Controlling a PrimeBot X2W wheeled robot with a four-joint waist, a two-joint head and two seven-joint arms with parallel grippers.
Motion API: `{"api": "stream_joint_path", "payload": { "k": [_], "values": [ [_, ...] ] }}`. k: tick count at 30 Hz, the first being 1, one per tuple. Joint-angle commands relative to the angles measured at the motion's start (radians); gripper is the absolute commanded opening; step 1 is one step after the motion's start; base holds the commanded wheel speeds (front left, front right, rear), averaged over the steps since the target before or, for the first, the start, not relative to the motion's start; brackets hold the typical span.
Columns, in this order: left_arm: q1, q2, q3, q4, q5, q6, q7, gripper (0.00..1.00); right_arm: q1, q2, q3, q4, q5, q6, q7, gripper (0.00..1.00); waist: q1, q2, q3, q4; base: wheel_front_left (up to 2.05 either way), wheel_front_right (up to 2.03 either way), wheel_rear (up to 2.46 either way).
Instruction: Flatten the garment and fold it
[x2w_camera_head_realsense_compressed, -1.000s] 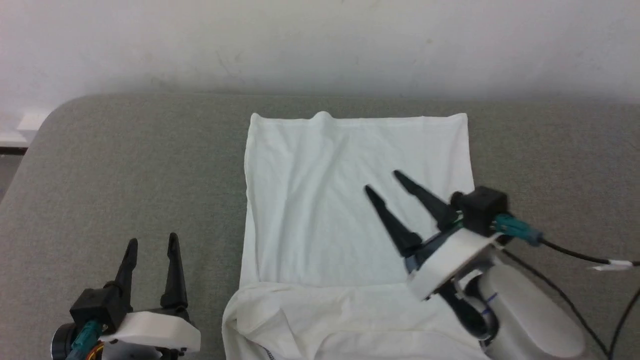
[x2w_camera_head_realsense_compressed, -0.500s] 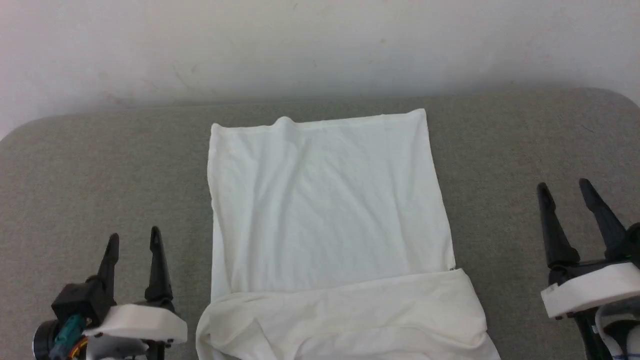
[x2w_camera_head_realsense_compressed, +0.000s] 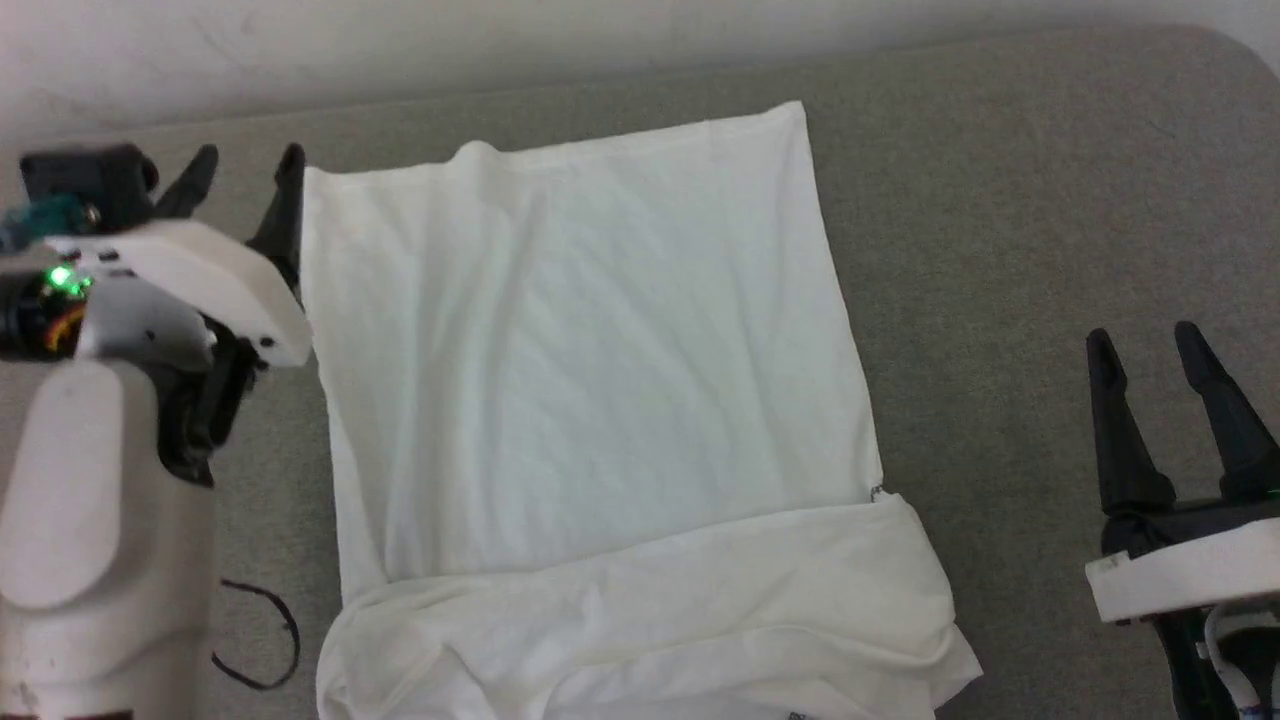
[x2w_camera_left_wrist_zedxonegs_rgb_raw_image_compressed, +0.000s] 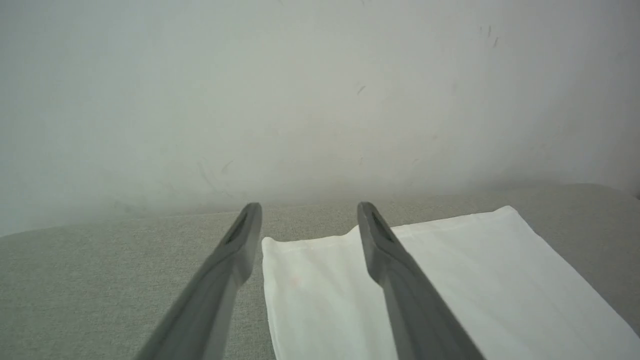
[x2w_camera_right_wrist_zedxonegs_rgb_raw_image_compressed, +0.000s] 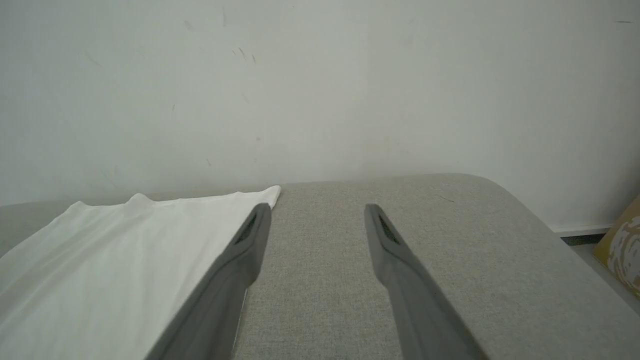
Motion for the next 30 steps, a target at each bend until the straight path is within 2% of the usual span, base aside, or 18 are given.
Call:
{"api": "stream_joint_path", "payload": {
  "k": [1, 6, 10, 14, 19, 20, 23, 24, 27, 30],
  "values": [
    [-0.060, 0.023, -0.006, 0.041, -0.016, -0.012, 0.051, 1.00, -0.024, 0.005, 0.010, -0.002, 0.009, -0.001, -0.013, 1.00, -0.0002, 0.0000, 0.106, -0.071, 0.00, 0.00, 0.00],
    [-0.237, 0.097, -0.025, 0.214, -0.059, -0.031, 0.284, 1.00, -0.067, 0.009, 0.059, 0.021, 0.026, -0.001, -0.040, 1.00, -0.0002, 0.0000, 0.171, -0.120, 0.00, 0.00, 0.00],
    [-0.343, 0.141, -0.017, 0.318, -0.086, -0.031, 0.417, 1.00, -0.098, 0.010, 0.095, 0.044, 0.043, -0.001, -0.065, 1.00, -0.0002, 0.0000, 0.226, -0.155, 0.00, 0.00, 0.00],
    [-0.409, 0.177, -0.009, 0.394, -0.093, -0.015, 0.497, 1.00, -0.125, 0.007, 0.132, 0.069, 0.059, -0.001, -0.087, 1.00, -0.0002, 0.0000, 0.272, -0.185, 0.00, 0.00, 0.00],
    [-0.422, 0.217, -0.002, 0.473, -0.088, 0.031, 0.597, 1.00, -0.149, -0.007, 0.176, 0.101, 0.082, -0.001, -0.103, 1.00, -0.0002, 0.0000, 0.305, -0.212, 0.00, 0.00, 0.00],
    [-0.417, 0.223, -0.007, 0.487, -0.087, 0.035, 0.629, 0.86, -0.152, -0.010, 0.178, 0.106, 0.086, -0.001, -0.108, 1.00, -0.0002, 0.0000, 0.306, -0.213, 0.00, 0.00, 0.00],
    [-0.402, 0.236, -0.023, 0.503, -0.085, 0.036, 0.705, 0.18, -0.156, -0.021, 0.178, 0.121, 0.097, -0.001, -0.115, 1.00, -0.0002, 0.0000, 0.307, -0.214, 0.00, 0.00, 0.00],
    [-0.394, 0.236, -0.029, 0.507, -0.086, 0.036, 0.734, 0.00, -0.158, -0.026, 0.177, 0.126, 0.101, -0.001, -0.116, 1.00, -0.0002, 0.0000, 0.306, -0.212, 0.00, 0.00, 0.00],
    [-0.377, 0.225, -0.032, 0.502, -0.096, 0.046, 0.770, 0.00, -0.179, -0.044, 0.182, 0.135, 0.124, -0.001, -0.113, 1.00, -0.0002, 0.0000, 0.301, -0.202, 0.00, 0.00, 0.00],
    [-0.370, 0.210, -0.037, 0.479, -0.097, 0.046, 0.734, 0.00, -0.230, -0.074, 0.186, 0.153, 0.159, -0.001, -0.095, 1.00, -0.0002, 0.0000, 0.296, -0.184, 0.00, 0.00, 0.00]
  ]
}}
